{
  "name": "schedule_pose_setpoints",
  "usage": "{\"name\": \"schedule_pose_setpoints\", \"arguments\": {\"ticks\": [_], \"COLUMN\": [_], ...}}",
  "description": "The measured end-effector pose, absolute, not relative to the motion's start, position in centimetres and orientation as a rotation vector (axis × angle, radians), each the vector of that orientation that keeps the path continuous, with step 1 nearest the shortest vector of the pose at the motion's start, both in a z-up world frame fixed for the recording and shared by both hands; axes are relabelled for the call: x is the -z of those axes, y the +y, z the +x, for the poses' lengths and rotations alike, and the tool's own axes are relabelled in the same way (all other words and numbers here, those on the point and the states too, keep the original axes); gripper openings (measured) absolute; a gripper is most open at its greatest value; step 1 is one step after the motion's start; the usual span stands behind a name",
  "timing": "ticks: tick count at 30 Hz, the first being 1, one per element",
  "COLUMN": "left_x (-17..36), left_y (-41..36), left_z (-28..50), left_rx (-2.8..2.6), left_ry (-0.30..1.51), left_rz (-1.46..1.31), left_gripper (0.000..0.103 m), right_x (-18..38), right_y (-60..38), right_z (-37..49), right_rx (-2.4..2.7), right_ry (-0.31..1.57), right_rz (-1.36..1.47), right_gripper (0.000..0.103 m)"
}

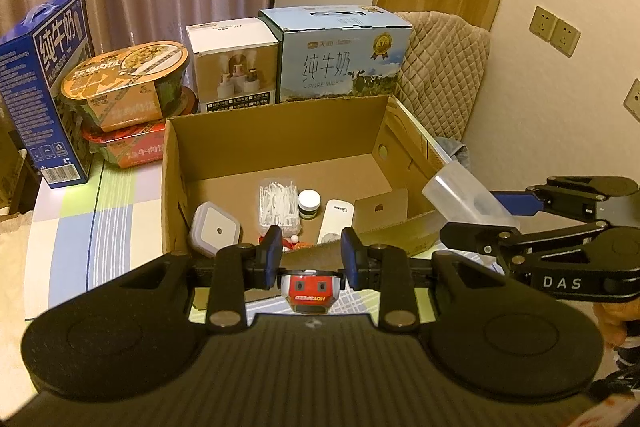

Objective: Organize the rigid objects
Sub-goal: 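Carry the black toy car and clear cup over the cardboard box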

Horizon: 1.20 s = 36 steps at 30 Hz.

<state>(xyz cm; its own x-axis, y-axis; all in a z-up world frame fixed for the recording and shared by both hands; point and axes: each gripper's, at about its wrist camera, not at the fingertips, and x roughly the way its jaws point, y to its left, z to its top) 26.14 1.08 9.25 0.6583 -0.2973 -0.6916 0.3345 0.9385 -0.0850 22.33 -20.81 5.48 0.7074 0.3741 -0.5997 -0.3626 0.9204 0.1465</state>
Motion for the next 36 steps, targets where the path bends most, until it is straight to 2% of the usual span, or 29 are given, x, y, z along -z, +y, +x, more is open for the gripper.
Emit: {"name": "schedule_pose_setpoints", "arguments": {"ticks": [16,36], "left_x": [-9.1,-6.5], "left_y": [0.9,2.4], "left_z": [30.9,35.7], "left_rx": [0.347,0.304], "left_ry": [0.779,0.829], "left_rz": [0.067,0.045], "left_gripper": [0.026,0.026], "right_x": [-6.3,-3.6], "right_y": [-21.5,-21.0], "right_z": [27.2,31.7], "right_rx": [-0.388,-0.375], "right_ry": [0.672,0.739], "right_rz": [0.016,0.033], "right_gripper": [0.049,0.049]}}
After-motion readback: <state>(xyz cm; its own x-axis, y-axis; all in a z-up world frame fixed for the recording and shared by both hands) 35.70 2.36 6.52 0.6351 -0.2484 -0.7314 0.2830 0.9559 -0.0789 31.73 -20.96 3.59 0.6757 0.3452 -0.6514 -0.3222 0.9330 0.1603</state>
